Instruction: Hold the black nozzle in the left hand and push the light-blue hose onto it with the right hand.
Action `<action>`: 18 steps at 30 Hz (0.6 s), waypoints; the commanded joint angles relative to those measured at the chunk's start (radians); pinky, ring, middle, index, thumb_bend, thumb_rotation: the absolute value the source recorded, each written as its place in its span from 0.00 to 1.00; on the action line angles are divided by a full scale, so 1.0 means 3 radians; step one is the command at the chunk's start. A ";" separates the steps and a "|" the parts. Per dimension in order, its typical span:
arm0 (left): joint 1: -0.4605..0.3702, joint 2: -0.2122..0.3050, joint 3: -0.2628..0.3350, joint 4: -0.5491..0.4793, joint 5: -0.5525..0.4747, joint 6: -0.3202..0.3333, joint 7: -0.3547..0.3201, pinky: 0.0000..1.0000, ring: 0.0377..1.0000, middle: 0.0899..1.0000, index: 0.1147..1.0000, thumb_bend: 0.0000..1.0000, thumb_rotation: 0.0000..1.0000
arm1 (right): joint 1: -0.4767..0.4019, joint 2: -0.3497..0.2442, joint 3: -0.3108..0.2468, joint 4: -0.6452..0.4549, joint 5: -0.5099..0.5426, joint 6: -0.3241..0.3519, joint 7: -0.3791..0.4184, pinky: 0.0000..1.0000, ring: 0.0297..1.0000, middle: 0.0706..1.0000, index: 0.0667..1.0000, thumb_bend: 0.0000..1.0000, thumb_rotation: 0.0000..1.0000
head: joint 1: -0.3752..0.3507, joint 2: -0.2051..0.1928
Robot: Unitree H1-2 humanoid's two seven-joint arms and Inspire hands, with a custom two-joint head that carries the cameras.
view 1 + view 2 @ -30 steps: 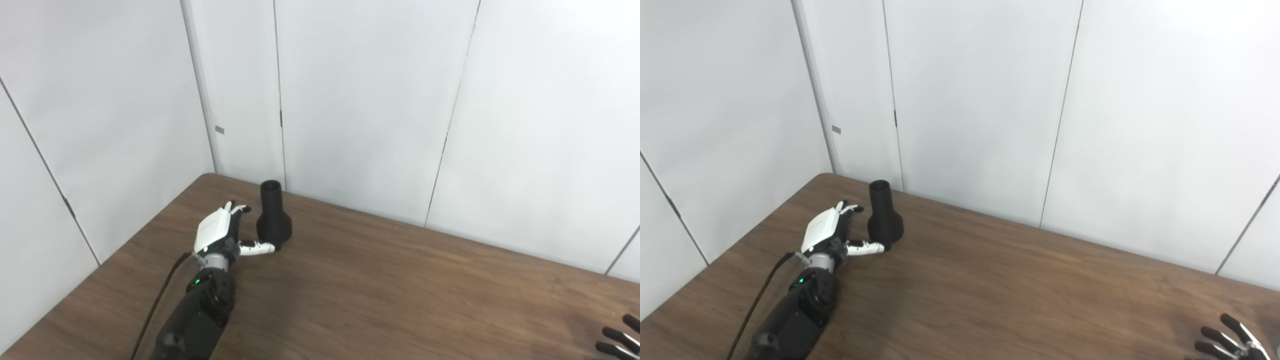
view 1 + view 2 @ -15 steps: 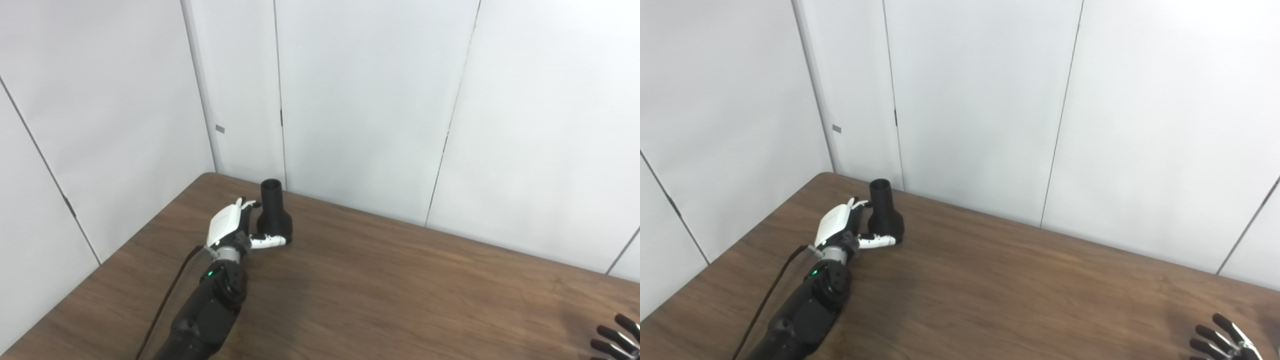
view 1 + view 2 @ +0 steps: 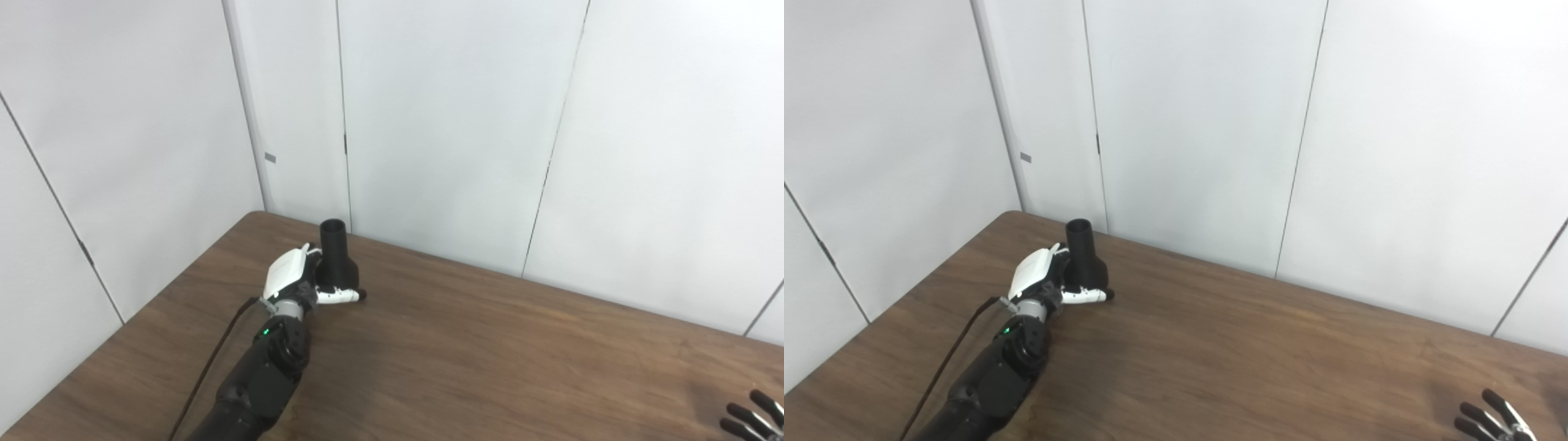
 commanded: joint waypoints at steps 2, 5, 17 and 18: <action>-0.0138 0.0089 -0.0042 0.0035 0.0081 -0.0016 0.0088 1.00 1.00 0.95 0.70 1.00 0.35 | 0.0107 0.0071 0.0016 -0.0033 0.0043 0.0070 -0.0009 0.71 0.78 0.77 0.86 0.68 0.27 | -0.0001 0.0010; -0.0130 0.0105 -0.0067 0.0063 0.0112 -0.0031 0.0117 1.00 1.00 0.95 0.69 1.00 0.33 | 0.0117 0.0061 0.0027 -0.0068 -0.0028 0.0103 -0.0030 0.74 0.80 0.78 0.87 0.64 0.23 | 0.0002 0.0011; -0.0125 0.0162 -0.0159 0.0174 0.0169 -0.0071 0.0235 1.00 0.99 0.91 0.66 0.94 0.31 | 0.0141 0.0048 0.0083 -0.0186 -0.0288 0.0197 -0.0122 0.74 0.80 0.79 0.89 0.60 0.13 | -0.0013 0.0023; -0.0126 0.0163 -0.0161 0.0181 0.0162 -0.0086 0.0237 1.00 0.98 0.89 0.64 0.91 0.31 | 0.0142 0.0053 0.0084 -0.0191 -0.0278 0.0202 -0.0121 0.75 0.81 0.80 0.89 0.59 0.12 | -0.0013 0.0023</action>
